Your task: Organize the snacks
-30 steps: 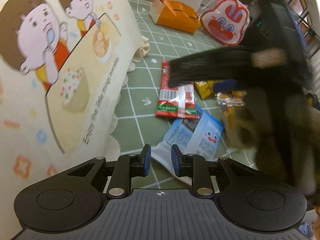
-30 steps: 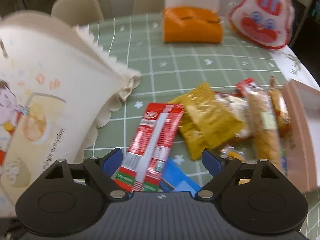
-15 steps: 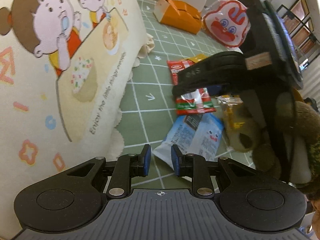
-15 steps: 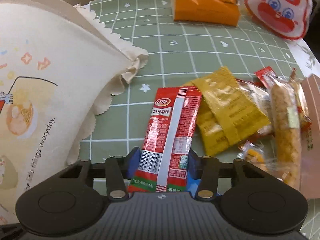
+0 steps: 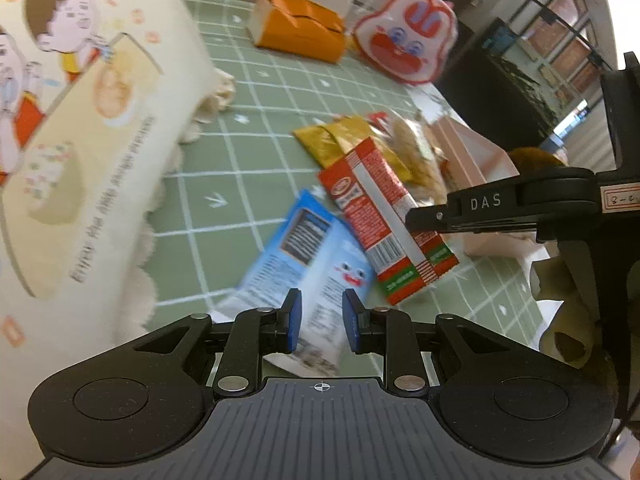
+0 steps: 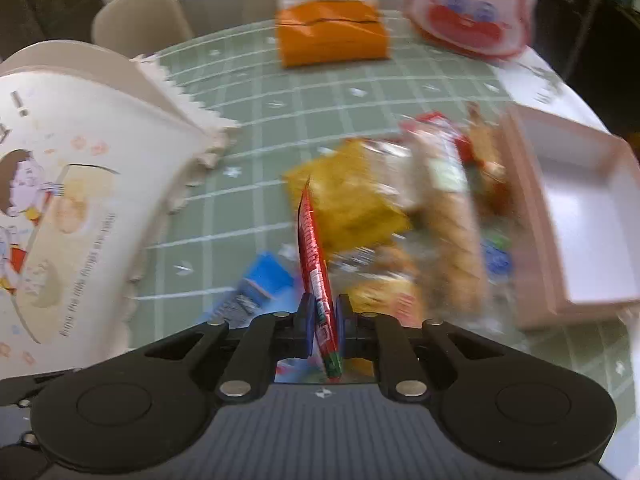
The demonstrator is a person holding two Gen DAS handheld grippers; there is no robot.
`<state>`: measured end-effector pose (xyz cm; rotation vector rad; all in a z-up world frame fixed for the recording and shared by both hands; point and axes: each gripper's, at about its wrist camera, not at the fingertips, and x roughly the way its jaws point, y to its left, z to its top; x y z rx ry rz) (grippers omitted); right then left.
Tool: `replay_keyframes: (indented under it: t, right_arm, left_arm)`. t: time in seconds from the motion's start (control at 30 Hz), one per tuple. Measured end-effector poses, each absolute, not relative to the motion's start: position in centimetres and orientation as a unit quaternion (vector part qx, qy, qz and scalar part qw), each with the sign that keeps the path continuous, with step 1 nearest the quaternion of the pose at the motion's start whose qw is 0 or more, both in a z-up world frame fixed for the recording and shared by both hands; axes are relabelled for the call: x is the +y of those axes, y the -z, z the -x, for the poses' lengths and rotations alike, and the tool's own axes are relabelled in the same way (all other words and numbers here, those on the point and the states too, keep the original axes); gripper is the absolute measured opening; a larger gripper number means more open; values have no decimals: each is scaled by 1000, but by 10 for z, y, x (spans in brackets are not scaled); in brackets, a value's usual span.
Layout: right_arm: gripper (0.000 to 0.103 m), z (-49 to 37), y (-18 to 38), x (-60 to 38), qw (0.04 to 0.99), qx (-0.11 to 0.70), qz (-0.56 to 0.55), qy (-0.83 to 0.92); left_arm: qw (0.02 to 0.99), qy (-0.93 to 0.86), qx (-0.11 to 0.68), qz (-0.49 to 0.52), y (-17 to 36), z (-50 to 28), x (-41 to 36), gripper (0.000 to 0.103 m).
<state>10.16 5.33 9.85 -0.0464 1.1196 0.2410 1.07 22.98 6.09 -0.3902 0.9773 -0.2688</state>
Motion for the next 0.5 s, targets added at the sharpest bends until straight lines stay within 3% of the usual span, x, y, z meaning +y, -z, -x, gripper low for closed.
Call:
replay_keyframes:
  t: [0.5]
  right_arm:
    - [12, -52, -80, -22, 820, 556, -47, -123]
  left_arm:
    - [855, 108, 495, 108, -38, -28, 182, 25]
